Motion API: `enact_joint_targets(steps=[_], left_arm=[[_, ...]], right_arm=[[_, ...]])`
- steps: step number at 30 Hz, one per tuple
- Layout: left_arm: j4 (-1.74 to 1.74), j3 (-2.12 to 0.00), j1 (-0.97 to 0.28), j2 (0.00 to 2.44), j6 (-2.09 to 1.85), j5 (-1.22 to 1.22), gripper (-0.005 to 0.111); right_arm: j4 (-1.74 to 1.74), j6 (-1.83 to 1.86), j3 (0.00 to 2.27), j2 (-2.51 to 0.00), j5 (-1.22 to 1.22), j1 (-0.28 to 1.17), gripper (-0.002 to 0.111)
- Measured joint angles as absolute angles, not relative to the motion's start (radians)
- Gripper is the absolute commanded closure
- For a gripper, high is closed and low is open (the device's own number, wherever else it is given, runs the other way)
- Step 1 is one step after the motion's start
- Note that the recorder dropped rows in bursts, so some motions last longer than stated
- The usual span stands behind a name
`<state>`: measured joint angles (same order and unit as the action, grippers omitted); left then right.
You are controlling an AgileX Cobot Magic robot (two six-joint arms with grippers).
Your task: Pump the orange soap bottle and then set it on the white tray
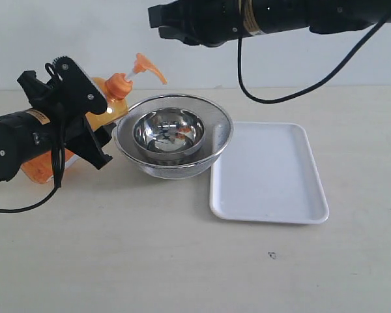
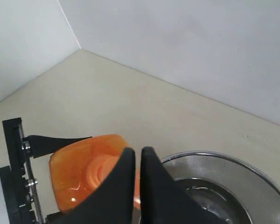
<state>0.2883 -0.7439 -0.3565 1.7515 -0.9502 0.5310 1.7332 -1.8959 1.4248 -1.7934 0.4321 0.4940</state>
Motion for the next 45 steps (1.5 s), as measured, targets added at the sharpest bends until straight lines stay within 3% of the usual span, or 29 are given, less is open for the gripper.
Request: enact_joint_targets(steps=[29, 45], left_arm=[[0.269, -0.744, -0.352, 1.751, -0.927, 0.53, 0.102], [0.263, -0.746, -0.354, 1.751, -0.918, 0.532, 0.102]], right_arm=[[1.673, -1.842, 1.441, -1.949, 0.571, 0.512, 0.108], [1.724, -1.831, 1.443, -1.895, 0.479, 0.558, 0.108]])
